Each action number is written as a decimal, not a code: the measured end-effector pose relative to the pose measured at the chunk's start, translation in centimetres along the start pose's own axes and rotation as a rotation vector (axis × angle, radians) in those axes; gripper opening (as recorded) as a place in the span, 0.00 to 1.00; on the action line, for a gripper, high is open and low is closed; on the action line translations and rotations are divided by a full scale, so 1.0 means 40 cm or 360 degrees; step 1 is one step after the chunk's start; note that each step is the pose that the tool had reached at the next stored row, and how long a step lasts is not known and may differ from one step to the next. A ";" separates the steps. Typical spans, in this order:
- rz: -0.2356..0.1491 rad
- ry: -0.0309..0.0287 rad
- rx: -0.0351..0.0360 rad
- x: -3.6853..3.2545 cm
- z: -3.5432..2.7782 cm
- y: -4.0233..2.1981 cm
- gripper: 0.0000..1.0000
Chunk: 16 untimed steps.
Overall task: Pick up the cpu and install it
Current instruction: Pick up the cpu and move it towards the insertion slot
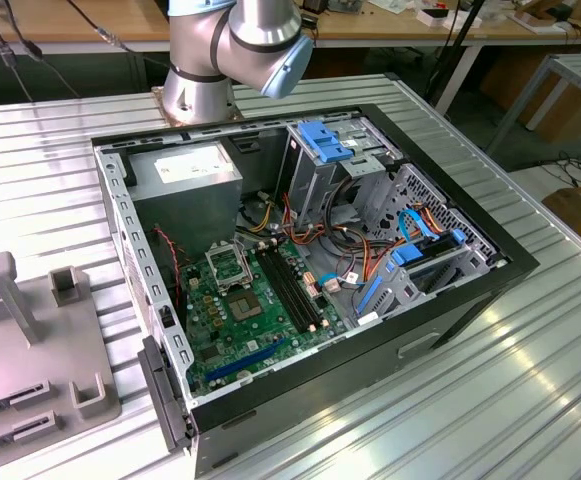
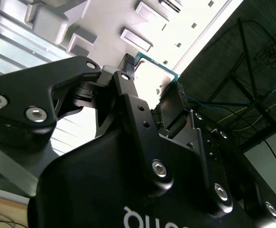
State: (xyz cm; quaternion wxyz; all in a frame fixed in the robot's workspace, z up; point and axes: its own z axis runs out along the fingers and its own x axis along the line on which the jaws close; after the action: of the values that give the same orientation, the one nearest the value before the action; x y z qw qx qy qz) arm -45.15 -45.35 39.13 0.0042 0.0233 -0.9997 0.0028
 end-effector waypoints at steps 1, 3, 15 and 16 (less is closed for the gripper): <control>0.0000 0.00001 0.0000 0.000 0.000 0.000 0.47; 0.0000 0.00002 0.0000 -0.001 0.000 0.000 0.47; 0.0000 0.00002 0.0000 -0.001 -0.012 0.000 0.47; 0.0000 0.00000 0.0000 -0.001 -0.013 0.000 0.47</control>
State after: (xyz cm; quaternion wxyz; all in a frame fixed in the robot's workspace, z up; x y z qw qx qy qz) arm -45.09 -45.35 39.64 0.0042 0.0233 -0.9997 0.0028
